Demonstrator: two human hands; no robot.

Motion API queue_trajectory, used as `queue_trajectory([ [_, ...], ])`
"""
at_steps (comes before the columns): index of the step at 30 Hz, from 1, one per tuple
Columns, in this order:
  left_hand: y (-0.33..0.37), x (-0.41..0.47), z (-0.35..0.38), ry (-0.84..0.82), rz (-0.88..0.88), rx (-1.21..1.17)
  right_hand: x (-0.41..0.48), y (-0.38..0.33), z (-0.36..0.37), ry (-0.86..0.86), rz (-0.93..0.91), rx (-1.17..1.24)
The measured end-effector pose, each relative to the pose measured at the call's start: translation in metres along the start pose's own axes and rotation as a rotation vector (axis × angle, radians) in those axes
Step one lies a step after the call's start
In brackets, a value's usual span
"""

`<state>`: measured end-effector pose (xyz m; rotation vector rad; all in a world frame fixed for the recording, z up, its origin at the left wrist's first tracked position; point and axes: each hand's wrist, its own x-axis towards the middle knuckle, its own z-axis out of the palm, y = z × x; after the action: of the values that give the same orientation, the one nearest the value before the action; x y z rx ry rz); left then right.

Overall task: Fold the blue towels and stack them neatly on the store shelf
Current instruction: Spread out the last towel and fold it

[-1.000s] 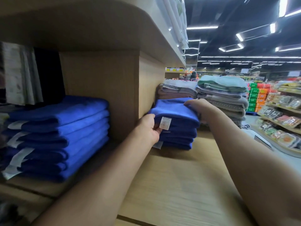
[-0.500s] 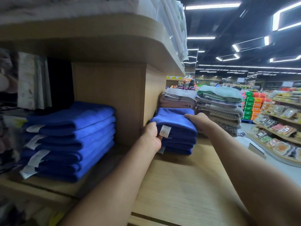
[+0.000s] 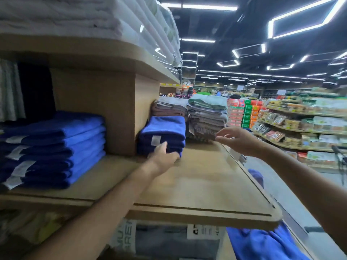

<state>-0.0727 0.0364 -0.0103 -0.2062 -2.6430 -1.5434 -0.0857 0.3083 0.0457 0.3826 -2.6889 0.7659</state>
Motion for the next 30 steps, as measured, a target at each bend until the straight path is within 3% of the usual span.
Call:
queue_trajectory([
  [4, 0.009, -0.054, 0.043, -0.340, 0.198, 0.646, -0.056, 0.051, -0.021, 0.112, 0.153, 0.136],
  [6, 0.009, -0.068, 0.060, -0.380, 0.250, 0.810, -0.082, 0.080, -0.018, 0.169, 0.269, 0.183],
  [9, 0.006, -0.073, 0.067, -0.328, 0.225, 0.823, -0.117, 0.123, 0.007, 0.180, 0.476, 0.193],
  [14, 0.003, -0.073, 0.065, -0.301, 0.245, 0.856, -0.170, 0.164, 0.072, -0.094, 0.603, 0.056],
  [22, 0.004, -0.078, 0.064, -0.285, 0.244, 0.826, -0.176, 0.178, 0.085, -0.008, 0.682, -0.191],
  [27, -0.001, -0.075, 0.063, -0.289, 0.254, 0.804, -0.152, 0.169, 0.058, 0.110, 0.648, 0.024],
  [30, -0.003, -0.073, 0.064, -0.273, 0.252, 0.798, -0.142, 0.154, 0.034, 0.197, 0.652, 0.381],
])
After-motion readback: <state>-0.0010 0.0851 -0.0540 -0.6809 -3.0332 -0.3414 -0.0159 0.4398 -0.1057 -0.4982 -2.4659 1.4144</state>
